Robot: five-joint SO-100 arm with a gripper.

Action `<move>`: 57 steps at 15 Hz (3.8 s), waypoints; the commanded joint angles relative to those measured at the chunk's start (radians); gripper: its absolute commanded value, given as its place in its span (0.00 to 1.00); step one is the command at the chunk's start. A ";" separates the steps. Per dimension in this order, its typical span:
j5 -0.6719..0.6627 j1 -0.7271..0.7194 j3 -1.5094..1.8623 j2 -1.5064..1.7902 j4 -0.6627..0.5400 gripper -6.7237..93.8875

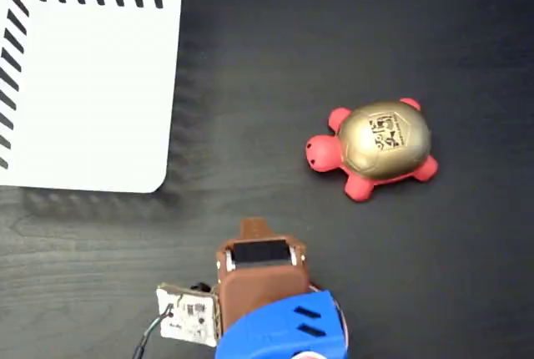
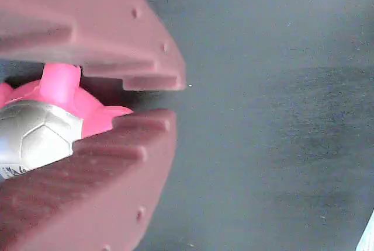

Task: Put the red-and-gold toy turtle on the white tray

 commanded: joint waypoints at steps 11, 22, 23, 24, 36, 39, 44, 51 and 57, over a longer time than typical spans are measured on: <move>0.009 -0.008 -0.012 0.009 0.017 0.07; 0.009 -0.008 -0.012 0.009 0.017 0.07; 0.009 -0.008 -0.012 0.009 0.017 0.07; 0.009 -0.008 -0.012 0.009 0.017 0.07; 0.009 -0.008 -0.012 0.009 0.017 0.07; 0.009 -0.008 -0.012 0.009 0.017 0.07; 0.009 -0.008 -0.012 0.009 0.017 0.07; 0.009 -0.011 -0.012 0.009 0.017 0.07; -0.078 -0.023 -0.101 -0.270 -0.132 0.07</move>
